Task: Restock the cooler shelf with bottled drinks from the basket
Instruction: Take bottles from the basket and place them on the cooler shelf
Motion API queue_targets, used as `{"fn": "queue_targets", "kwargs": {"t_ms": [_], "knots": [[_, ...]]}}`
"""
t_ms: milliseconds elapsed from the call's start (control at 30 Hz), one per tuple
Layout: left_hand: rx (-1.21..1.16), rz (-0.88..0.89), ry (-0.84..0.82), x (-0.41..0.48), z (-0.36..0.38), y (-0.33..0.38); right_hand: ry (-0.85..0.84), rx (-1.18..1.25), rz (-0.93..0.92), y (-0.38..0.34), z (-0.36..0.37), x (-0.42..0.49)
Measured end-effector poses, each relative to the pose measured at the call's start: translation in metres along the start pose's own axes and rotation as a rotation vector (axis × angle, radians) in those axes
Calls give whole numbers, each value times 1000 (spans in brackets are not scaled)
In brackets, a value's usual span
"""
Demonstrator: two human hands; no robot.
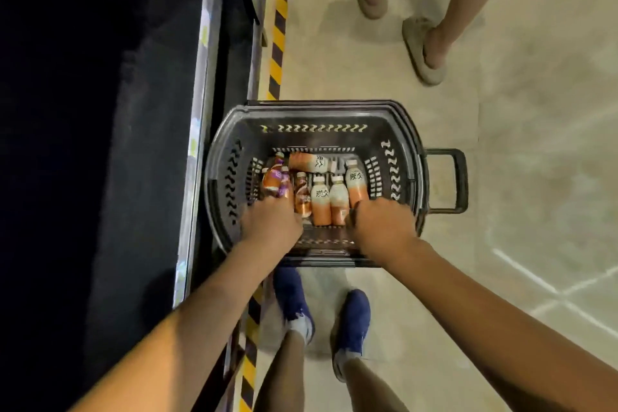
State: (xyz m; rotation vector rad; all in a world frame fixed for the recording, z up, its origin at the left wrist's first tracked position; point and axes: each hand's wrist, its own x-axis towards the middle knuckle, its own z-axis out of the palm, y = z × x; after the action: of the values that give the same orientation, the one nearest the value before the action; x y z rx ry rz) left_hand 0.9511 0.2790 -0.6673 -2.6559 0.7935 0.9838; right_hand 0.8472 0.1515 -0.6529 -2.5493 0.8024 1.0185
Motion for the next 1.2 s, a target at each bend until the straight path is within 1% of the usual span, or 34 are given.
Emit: {"fn": "queue_targets", "kwargs": {"t_ms": [67, 167, 233, 300, 367, 500, 567, 633, 700, 767, 833, 900, 1067, 1200], "knots": [[-12, -10, 25, 55, 40, -6, -17, 71, 63, 0, 42, 56], [-32, -25, 38, 126, 98, -18, 11, 308, 204, 12, 100, 132], [-77, -75, 28, 168, 134, -27, 18, 442, 288, 24, 135, 178], [-143, -147, 41, 208, 167, -37, 29, 526, 352, 34, 164, 220], [-176, -193, 64, 244, 192, -44, 42, 579, 396, 41, 190, 256], [-222, -214, 70, 303, 231, -45, 37, 583, 434, 51, 238, 309], [-272, -266, 64, 324, 243, -44, 40, 642, 451, 55, 256, 326], [-309, -326, 72, 342, 253, -46, 80, 658, 476, 56, 273, 340], [-292, -364, 91, 357, 261, -50, 177, 642, 524, 54, 284, 352], [-221, -367, 130, 366, 266, -58, 251, 630, 569, 49, 292, 365], [-198, -346, 161, 371, 268, -61, 285, 652, 607, 46, 295, 373], [-224, -345, 150, 371, 266, -63, 280, 693, 617, 47, 294, 375], [-417, -458, 43, 339, 244, -52, 195, 868, 555, 54, 267, 341], [-684, -490, -44, 274, 201, -25, 180, 994, 523, 47, 212, 276]]}}
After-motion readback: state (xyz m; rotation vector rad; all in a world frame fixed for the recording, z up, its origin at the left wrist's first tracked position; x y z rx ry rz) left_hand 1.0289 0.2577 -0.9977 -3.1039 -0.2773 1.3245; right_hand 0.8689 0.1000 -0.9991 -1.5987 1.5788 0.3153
